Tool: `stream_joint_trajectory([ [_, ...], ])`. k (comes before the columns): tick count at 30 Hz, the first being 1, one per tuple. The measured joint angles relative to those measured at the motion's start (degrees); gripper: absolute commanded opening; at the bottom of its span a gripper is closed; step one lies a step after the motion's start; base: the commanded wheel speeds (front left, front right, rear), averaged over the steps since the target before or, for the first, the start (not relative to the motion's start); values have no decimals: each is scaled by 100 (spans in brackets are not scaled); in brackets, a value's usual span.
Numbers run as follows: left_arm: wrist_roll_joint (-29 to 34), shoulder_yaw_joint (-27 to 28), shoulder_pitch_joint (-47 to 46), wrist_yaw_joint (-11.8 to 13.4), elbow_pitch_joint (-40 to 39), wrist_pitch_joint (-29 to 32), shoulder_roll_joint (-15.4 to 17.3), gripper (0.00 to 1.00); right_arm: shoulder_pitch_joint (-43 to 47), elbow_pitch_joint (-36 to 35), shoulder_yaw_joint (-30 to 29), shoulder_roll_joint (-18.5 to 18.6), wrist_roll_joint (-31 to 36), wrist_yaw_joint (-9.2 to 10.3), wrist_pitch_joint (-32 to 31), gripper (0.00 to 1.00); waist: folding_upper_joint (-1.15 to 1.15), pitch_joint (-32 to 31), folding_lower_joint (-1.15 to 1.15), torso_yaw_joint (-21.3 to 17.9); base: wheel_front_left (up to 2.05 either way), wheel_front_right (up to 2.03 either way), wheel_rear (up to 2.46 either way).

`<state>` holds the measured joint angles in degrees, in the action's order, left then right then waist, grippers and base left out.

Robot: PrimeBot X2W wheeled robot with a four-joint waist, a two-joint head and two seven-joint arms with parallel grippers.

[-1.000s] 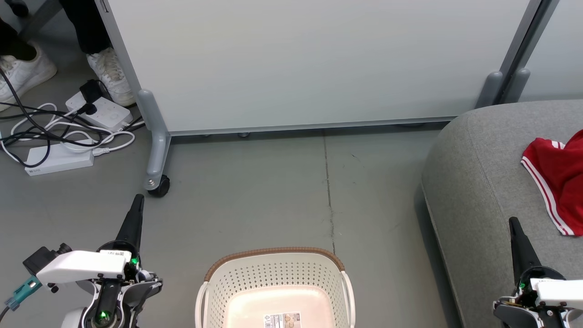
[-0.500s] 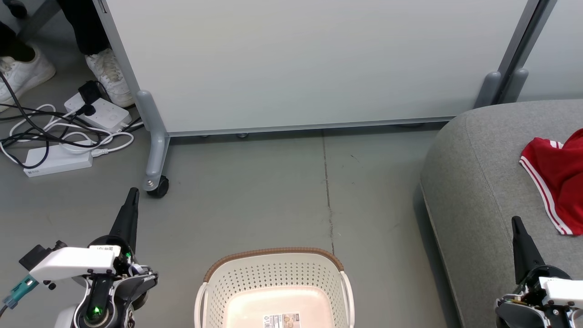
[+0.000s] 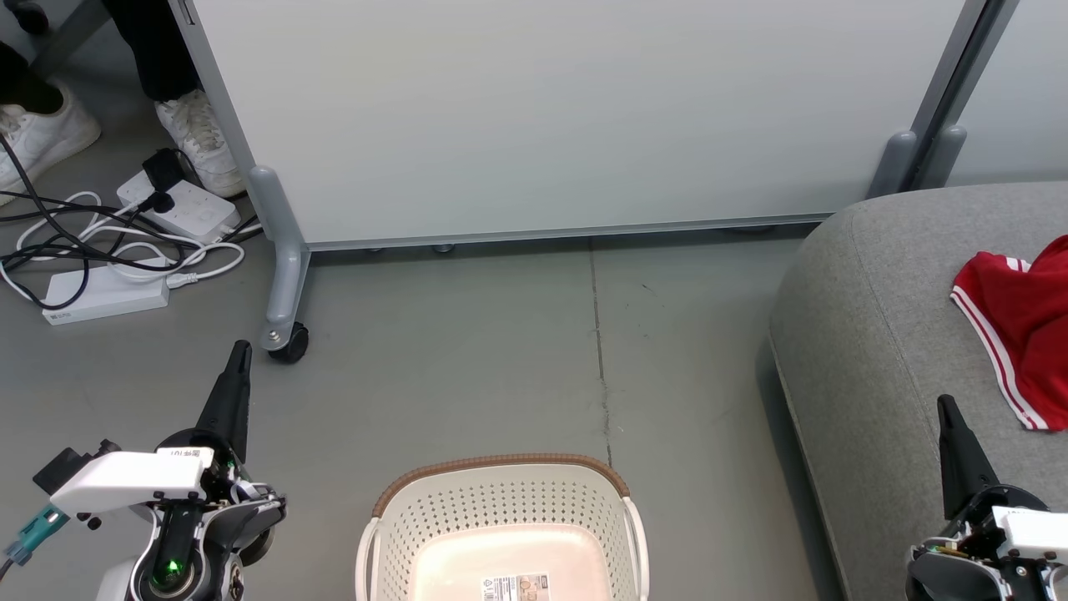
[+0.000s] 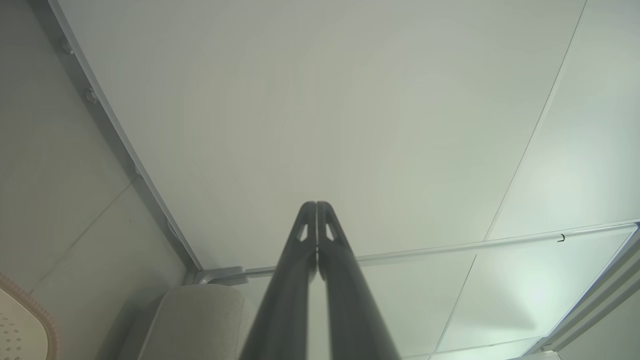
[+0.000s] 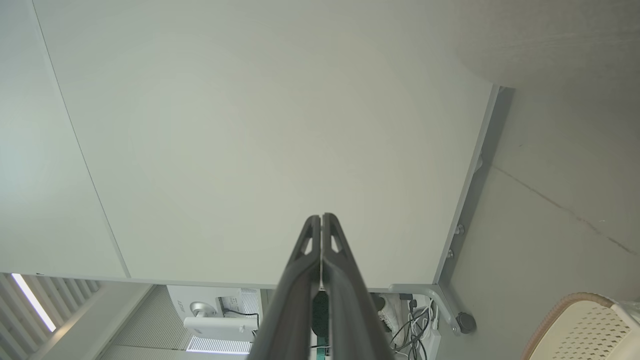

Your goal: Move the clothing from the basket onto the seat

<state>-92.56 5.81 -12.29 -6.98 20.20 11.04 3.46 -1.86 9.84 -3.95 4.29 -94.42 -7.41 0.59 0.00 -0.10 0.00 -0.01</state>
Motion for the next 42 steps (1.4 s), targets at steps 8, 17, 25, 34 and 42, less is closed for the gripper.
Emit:
stream_joint_trajectory([
  [8, 0, 5, 0, 0, 0, 2, -2, 0, -1, -1, 26, 14, -32, 0, 20, 0, 0, 0, 0, 0, 0, 0, 0],
  [17, 1, 10, -1, 0, 1, 3, -4, 0, -1, -2, 49, 38, -45, -1, 45, 0, 0, 0, 0, 0, 0, 0, 0],
  [25, 1, 15, -1, 0, 1, 3, -7, 0, -1, -4, 69, 59, -62, 0, 54, 0, 0, 0, 0, 0, 0, 0, 0],
  [34, 9, 21, -1, 0, 1, 4, -9, 0, -1, -5, 91, 88, -90, 0, 80, 0, 0, 0, 0, 0, 0, 0, 0],
  [42, 10, 25, -1, 0, 1, 5, -11, 0, 0, -8, 115, 107, -119, 0, 104, 0, 0, 0, 0, 0, 0, 0, 0],
])
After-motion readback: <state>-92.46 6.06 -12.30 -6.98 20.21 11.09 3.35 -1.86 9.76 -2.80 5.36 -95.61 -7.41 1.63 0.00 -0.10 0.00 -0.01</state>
